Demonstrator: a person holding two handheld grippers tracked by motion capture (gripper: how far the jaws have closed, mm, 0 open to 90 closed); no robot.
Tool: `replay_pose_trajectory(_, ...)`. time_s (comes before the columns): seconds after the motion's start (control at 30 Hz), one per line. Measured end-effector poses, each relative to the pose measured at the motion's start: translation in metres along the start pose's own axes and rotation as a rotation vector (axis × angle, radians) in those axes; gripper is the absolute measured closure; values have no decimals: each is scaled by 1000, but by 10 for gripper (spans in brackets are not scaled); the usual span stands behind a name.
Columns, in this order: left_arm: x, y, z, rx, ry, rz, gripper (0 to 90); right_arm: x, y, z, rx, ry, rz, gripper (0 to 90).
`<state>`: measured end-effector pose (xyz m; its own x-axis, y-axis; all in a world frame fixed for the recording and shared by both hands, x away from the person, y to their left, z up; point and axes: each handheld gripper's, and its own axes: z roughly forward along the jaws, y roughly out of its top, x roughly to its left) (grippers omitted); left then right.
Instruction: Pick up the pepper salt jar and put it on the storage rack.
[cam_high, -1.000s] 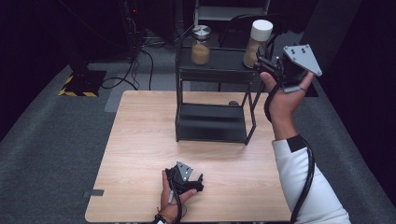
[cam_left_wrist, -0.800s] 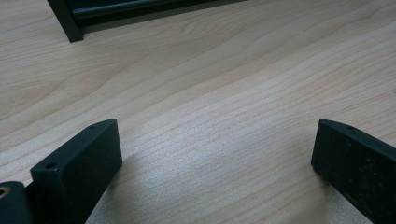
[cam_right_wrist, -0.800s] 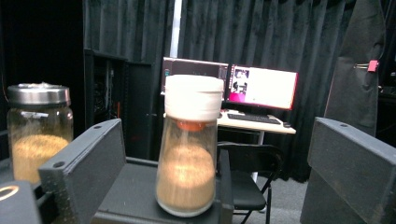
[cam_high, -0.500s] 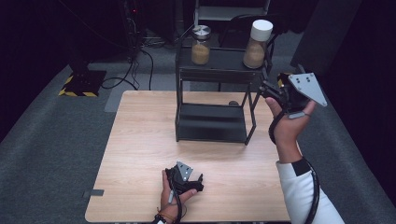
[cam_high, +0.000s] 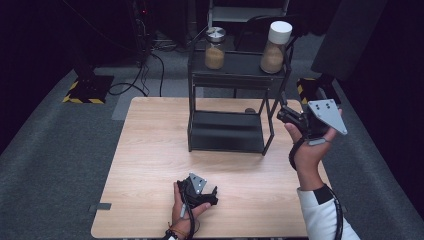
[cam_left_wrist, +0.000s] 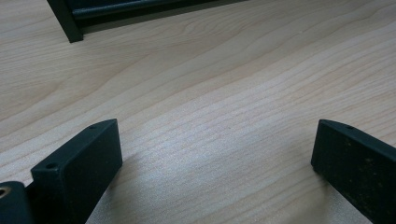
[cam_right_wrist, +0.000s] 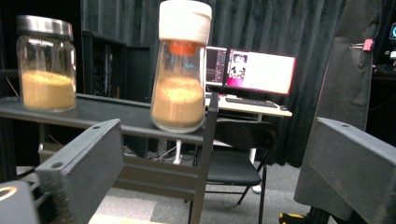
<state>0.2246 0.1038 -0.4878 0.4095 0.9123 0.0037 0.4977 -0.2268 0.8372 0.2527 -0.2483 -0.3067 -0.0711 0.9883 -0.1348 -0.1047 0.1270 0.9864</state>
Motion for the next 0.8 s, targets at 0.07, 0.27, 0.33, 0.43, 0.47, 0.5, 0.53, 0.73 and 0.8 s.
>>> replay_pose_trajectory(0.07,0,0,0,0,0,0,16,0,-4,-3,4,3,-4,16)
replay_pose_trajectory(0.27,0,0,0,0,0,0,16,-3,-18,-15,19,14,0,11)
replay_pose_trajectory(0.33,0,0,0,-1,0,0,16,-5,-23,-19,35,19,3,12)
replay_pose_trajectory(0.43,0,0,0,-1,0,0,16,-8,-30,-22,52,10,1,12)
replay_pose_trajectory(0.47,0,0,0,-1,0,0,16,-9,-32,-23,56,6,1,11)
replay_pose_trajectory(0.5,0,0,0,-1,0,0,16,-10,-34,-24,60,0,0,11)
replay_pose_trajectory(0.53,0,0,0,-1,0,0,16,-11,-36,-25,66,-3,-1,10)
replay_pose_trajectory(0.73,0,0,0,-1,0,0,16,-15,-50,-31,89,-10,-1,10)
replay_pose_trajectory(0.8,0,0,0,-1,0,0,16,-16,-54,-33,100,-8,-1,10)
